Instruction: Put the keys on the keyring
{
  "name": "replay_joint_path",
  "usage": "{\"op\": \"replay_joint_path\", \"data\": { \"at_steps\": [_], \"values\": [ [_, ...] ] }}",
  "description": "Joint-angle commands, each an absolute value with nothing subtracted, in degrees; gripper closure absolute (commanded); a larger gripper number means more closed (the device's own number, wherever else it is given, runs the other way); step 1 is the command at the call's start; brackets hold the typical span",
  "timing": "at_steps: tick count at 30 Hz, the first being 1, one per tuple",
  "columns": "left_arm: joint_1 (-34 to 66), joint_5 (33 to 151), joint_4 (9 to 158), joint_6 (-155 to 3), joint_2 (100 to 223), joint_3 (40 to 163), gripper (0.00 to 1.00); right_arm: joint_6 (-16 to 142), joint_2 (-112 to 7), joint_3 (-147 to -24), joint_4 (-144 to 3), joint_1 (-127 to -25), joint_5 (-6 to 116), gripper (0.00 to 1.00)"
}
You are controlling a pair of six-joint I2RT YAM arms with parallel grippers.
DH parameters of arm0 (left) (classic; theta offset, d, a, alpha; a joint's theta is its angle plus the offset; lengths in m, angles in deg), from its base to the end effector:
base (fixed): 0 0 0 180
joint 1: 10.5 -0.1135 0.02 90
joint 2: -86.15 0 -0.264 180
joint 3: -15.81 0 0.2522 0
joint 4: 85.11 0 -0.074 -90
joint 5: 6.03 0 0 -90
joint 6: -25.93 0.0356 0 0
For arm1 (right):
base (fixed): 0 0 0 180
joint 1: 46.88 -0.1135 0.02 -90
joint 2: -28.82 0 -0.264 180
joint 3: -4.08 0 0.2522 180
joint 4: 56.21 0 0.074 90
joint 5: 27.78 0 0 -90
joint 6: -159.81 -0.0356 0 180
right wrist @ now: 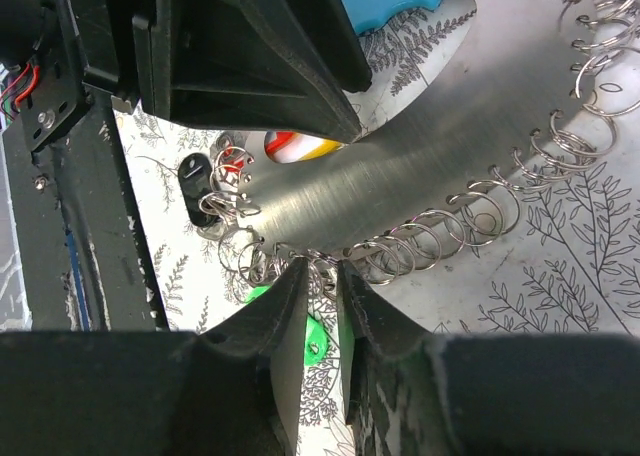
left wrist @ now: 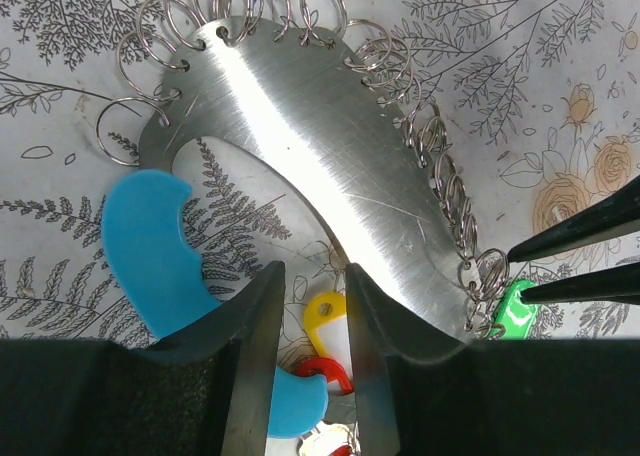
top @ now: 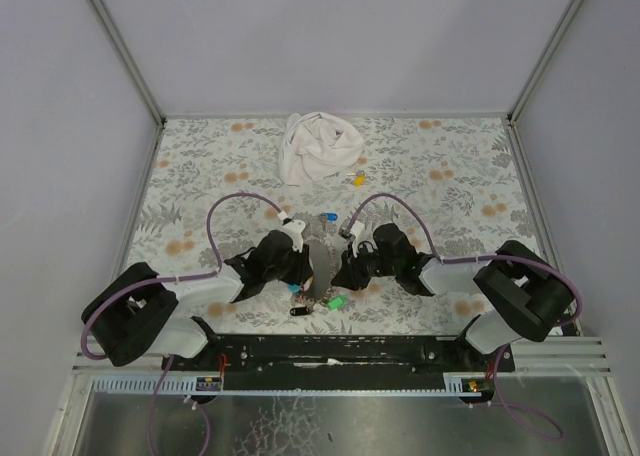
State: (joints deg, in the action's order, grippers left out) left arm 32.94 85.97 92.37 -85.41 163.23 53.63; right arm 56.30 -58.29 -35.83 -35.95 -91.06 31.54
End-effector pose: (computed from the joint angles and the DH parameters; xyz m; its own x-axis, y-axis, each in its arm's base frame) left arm 0.1719 -0.1645 0.1382 -0.7075 0.1692 -0.6861 0.4816 0.8259 -0.2930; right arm 0.1819 0.2021 0.1447 -0.5322 -0.2370 -0.8128 -0.8241 0.3652 0.4330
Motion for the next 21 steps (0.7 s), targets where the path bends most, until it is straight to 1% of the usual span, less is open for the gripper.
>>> {"op": "replay_joint_path", "data": {
  "at_steps": [1,8,12,17,21],
  "values": [
    [32.8,87.7,97.8,-86.4,163.3,52.7,0.7,57.2,-57.4,-36.5,-33.2,-90.8,27.9,0.76],
    [32.8,88.8,99.7,-86.8,164.2,52.3,0.69,58.3,-61.7,-40.0,-36.7,-90.8,23.8,0.79],
    [32.8,89.1,99.8,-86.4,163.8,52.0,0.69,58.9,-63.4,-41.4,-39.2,-90.8,23.8,0.77],
    [32.8,90.3,100.0,-85.0,158.7,50.3,0.69,58.9,-61.9,-40.7,-38.8,-90.8,25.1,0.75],
    [32.8,93.7,99.6,-84.1,153.9,49.4,0.67,58.8,-60.7,-40.0,-38.2,-90.8,25.8,0.75]
  ]
}}
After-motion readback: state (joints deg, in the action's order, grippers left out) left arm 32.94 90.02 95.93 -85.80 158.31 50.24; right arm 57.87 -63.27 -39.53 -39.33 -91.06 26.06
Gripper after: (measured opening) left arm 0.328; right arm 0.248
